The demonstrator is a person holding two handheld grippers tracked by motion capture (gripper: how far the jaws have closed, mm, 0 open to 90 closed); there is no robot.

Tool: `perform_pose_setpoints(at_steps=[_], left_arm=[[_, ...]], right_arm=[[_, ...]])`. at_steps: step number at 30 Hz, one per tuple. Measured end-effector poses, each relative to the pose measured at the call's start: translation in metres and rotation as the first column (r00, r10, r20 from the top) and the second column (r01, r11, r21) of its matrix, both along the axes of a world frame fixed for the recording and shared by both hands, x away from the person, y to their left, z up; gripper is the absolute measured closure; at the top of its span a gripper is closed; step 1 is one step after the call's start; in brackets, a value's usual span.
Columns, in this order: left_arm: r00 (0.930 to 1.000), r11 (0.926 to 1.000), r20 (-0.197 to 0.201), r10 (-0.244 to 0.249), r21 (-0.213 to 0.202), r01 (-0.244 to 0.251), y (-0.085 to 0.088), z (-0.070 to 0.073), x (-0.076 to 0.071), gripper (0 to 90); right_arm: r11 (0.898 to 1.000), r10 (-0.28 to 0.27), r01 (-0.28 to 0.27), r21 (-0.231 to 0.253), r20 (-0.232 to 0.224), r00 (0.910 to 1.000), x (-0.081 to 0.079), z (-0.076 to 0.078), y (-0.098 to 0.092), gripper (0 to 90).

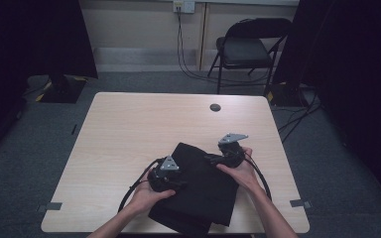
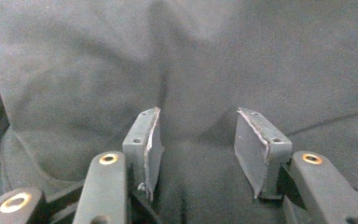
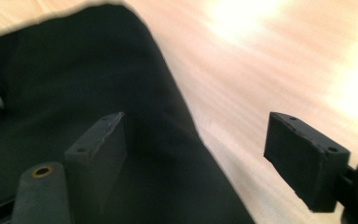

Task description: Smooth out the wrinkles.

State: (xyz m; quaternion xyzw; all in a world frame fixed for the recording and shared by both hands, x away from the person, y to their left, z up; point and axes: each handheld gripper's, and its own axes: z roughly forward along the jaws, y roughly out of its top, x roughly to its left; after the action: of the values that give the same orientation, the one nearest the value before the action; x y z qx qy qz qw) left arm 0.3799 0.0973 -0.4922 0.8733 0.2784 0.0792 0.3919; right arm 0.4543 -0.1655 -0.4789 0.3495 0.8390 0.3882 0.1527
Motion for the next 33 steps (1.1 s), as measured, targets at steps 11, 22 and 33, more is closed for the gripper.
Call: perform_pose_setpoints(at_steps=[11,22,33], left_arm=[[1.0,0.9997,0.001,0.0,-0.023,0.0,0.002,-0.002,0.0,50.8],[0.9999,0.9998,0.009,-0.004,-0.017,0.004,0.002,-0.002,0.0,50.7],[0.999,0.9995,0.033,0.03,-0.009,-0.029,-0.002,-0.003,-0.004,51.0]], right_arm=[[1.0,-0.006,0.006,0.007,-0.087,0.9962,0.007,-0.021,-0.002,16.3],[0.996,0.08,-0.073,0.058,-0.127,0.9886,-0.004,-0.018,-0.001,50.4],[0.99,0.109,-0.096,0.098,-0.128,0.9858,-0.01,-0.004,0.0,81.0]])
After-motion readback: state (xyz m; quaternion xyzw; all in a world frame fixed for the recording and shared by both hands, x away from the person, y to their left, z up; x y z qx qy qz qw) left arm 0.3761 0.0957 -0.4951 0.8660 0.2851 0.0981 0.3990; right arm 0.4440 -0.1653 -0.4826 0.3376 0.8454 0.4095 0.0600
